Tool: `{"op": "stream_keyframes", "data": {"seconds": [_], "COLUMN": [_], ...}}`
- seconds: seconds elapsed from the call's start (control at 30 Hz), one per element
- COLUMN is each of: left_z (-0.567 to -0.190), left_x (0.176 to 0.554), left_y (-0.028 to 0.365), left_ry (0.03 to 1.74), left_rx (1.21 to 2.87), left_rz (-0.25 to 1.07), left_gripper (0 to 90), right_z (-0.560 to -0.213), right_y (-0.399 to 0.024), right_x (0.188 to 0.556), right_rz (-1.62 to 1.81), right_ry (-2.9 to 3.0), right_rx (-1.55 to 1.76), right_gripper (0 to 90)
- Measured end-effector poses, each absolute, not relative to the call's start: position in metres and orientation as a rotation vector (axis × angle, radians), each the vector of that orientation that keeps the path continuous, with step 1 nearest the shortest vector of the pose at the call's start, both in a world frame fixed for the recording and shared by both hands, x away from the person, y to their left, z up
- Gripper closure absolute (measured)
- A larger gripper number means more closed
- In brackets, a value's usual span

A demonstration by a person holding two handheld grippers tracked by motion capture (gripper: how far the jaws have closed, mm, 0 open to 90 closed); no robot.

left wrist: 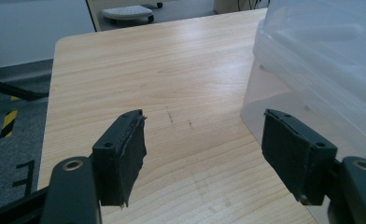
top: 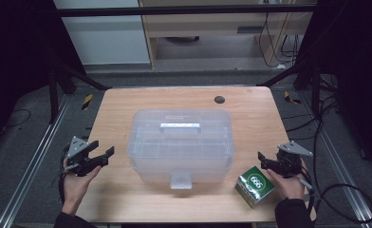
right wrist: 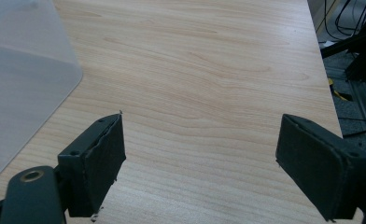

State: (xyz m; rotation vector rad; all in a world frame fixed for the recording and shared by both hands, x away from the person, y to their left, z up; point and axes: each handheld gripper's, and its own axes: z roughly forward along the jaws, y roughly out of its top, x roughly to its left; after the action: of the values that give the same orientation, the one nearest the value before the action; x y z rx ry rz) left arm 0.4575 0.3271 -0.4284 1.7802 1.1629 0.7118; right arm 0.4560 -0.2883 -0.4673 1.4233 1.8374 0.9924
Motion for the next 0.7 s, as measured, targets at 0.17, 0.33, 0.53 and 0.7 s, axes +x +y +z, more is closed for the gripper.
{"op": "stream_keyframes", "data": {"seconds": [0.17, 0.33, 0.53, 0.7], "left_z": [-0.426, -0.418, -0.404, -0.388], "left_x": [0.458, 0.458, 0.460, 0.461], "left_y": [0.325, 0.325, 0.324, 0.324], "left_ry": [1.139, 1.112, 1.078, 1.038], "left_rx": [1.807, 1.811, 1.806, 1.795], "left_rz": [0.704, 0.710, 0.730, 0.749], "left_gripper": [28.1, 27.8, 27.8, 27.8], "right_z": [-0.467, -0.468, -0.470, -0.468], "right_y": [-0.288, -0.289, -0.287, -0.286], "right_x": [0.455, 0.454, 0.455, 0.454], "right_rz": [0.995, 0.991, 0.981, 0.986], "right_ry": [1.838, 1.836, 1.853, 1.854], "right_rx": [1.417, 1.423, 1.424, 1.417], "right_gripper": [15.8, 15.9, 16.4, 17.1]}}
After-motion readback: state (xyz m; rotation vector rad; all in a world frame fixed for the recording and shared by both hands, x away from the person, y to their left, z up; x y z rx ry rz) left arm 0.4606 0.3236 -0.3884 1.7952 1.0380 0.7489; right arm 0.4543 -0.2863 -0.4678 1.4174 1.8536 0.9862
